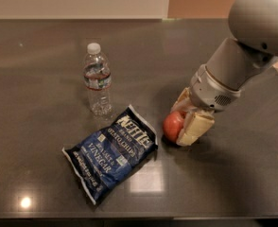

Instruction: Move apple near blue chip bag

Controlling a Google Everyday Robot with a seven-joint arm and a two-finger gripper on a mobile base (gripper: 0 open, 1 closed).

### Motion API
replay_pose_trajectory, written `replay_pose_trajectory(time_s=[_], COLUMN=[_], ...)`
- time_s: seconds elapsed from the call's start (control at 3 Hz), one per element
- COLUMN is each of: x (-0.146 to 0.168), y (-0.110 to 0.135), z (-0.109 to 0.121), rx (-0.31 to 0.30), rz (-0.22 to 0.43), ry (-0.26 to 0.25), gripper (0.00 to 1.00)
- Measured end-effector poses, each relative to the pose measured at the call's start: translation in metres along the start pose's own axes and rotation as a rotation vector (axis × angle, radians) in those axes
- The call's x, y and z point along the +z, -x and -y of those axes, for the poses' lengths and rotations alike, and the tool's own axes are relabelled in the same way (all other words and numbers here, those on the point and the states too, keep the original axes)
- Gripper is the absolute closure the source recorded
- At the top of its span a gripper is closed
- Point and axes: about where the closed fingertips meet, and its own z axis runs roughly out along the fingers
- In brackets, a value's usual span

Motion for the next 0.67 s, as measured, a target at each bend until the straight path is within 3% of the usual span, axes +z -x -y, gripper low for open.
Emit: replay_pose_trajectory(time_s=[0.33,0.67], x=[0.0,0.0], y=[0.0009,0.0009], z=[-0.0002,-0.0002], rx=[-0.002,-0.002], rz=[0.0,0.0], ry=[-0.002,-0.002], gripper=[0.0,0.0])
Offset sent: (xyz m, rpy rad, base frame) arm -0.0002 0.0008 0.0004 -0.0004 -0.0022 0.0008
